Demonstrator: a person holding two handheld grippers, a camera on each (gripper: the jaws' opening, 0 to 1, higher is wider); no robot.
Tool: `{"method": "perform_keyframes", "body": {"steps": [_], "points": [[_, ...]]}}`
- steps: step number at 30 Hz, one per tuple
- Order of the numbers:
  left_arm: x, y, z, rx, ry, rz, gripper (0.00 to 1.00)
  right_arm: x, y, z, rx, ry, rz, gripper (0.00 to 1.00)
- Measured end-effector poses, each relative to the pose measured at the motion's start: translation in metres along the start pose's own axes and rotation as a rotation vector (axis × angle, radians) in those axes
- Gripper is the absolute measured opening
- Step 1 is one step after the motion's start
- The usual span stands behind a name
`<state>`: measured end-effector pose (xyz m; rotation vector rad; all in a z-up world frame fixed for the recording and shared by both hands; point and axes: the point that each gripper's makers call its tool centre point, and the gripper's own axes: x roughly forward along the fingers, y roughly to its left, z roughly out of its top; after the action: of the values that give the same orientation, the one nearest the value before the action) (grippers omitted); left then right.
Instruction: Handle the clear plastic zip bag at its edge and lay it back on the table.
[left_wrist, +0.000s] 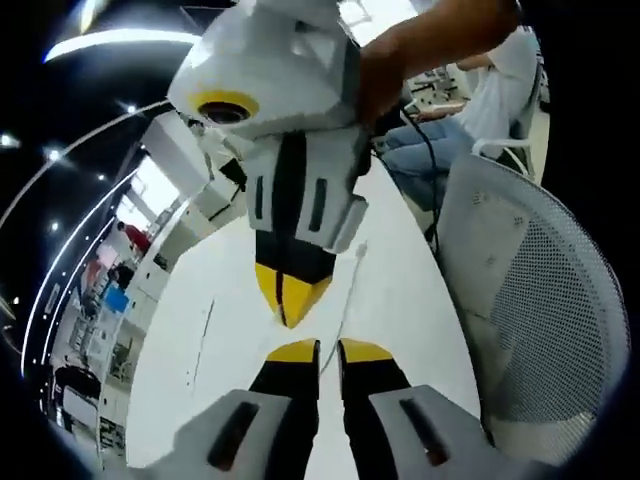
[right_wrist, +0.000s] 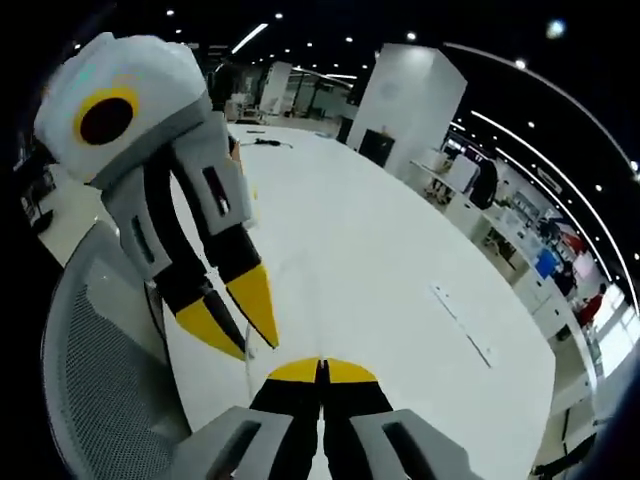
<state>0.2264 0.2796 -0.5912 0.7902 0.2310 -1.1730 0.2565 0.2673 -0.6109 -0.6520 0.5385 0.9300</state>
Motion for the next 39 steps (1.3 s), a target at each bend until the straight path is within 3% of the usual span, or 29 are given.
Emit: {"method": "perform_keyframes", "body": {"steps": [6,13,24,28,39], "points": [[-0.023,0.014,0.01,-0.148,-0.102,0.065,0.17,0.009,0.007,-0.005,-0.091,0.025,-0.005,0.0],[-0.051,0.022,0.001,-0.257,-0.134,0.129,0.25,0.018,0.012,-0.007,-0.151,0.028,-0.013,0.0],[-0.082,0.008,-0.047,-0.452,-0.111,0.223,0.39,0.03,0.017,-0.01,-0.291,0.004,-0.05,0.0],[-0.091,-0.004,-0.061,-0.512,-0.107,0.263,0.4,0.041,0.019,-0.019,-0.381,0.008,-0.063,0.0],[-0.088,-0.049,-0.089,-0.57,-0.012,0.268,0.46,0.066,0.022,-0.033,-0.449,0.024,-0.027,0.0]]}}
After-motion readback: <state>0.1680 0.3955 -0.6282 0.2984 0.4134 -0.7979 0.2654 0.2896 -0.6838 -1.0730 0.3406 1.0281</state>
